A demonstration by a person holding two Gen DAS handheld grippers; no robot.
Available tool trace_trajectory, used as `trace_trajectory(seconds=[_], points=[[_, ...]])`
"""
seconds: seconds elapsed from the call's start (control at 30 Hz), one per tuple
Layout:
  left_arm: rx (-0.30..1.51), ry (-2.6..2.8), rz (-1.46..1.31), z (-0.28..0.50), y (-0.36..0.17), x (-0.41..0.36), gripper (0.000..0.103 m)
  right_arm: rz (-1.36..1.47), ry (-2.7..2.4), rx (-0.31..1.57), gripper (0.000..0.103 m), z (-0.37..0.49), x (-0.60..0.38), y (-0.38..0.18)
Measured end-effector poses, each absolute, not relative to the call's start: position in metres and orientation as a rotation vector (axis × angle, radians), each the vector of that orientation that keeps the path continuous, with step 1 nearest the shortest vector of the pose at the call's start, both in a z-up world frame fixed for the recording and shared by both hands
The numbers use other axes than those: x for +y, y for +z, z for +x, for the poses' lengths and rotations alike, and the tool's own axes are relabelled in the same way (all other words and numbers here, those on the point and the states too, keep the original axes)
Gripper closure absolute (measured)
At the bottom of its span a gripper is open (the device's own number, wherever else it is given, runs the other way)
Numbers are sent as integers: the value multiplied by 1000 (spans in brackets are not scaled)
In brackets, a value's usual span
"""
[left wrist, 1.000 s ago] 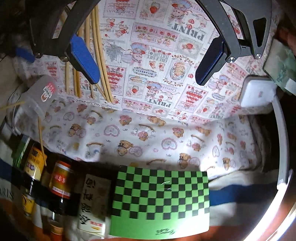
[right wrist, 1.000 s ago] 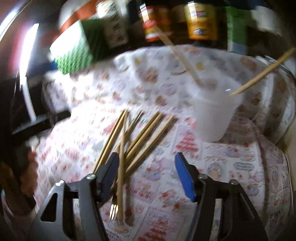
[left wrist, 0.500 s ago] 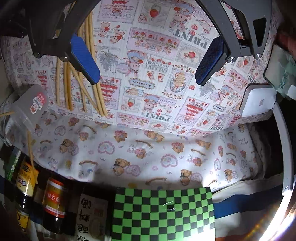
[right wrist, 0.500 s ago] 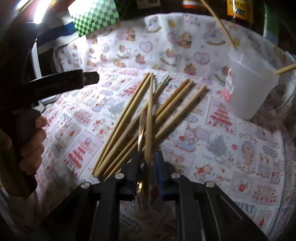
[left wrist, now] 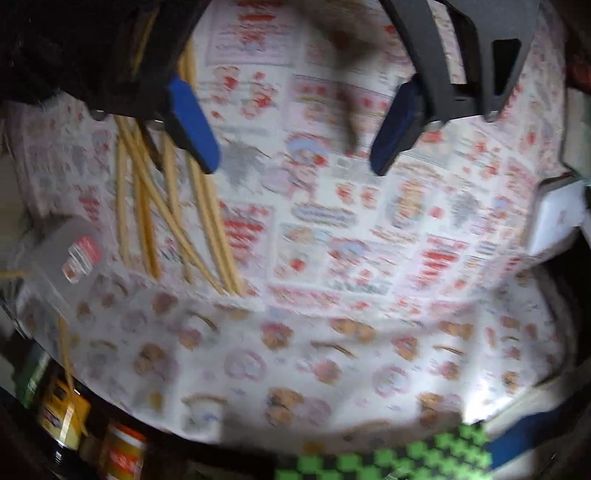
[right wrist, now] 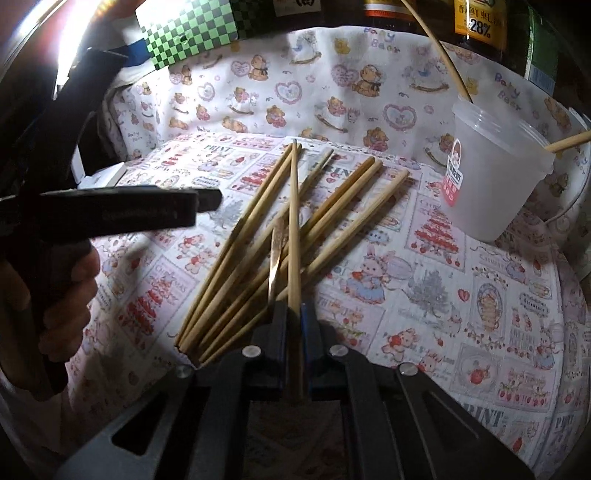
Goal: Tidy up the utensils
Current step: 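Grasp a chopstick from the pile with the right tool while the left tool grasps another, then lift both held chopsticks and carry them above the plastic cup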
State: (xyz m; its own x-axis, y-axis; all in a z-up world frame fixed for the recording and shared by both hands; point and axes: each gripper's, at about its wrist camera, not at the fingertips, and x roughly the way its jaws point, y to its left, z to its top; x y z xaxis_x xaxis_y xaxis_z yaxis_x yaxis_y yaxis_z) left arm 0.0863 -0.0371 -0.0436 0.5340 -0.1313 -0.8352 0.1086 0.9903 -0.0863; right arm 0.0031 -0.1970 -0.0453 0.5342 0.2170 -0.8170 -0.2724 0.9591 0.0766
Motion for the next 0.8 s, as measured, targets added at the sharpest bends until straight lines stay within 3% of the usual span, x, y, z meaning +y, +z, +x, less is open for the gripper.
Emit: trace_trajectory(seconds=[0.07, 0.13, 0.3, 0.5, 0.7, 0.8], points=[[1004, -194, -19, 84, -45, -44, 41, -61, 291, 964, 96, 4, -197, -46], [985, -234, 4, 80, -43, -52, 58, -61, 279, 958, 96, 4, -199, -46], [1005, -330, -19, 76, -45, -63, 75, -32, 232, 897, 96, 3, -207, -37], [1010, -384, -48, 77, -44, -64, 81, -1, 229, 792, 96, -5, -215, -17], [937, -467, -22, 61, -25, -73, 99, -8, 217, 727, 96, -9, -213, -6], [952, -493, -2, 54, -24, -80, 99, -5, 216, 719, 96, -10, -213, -4]])
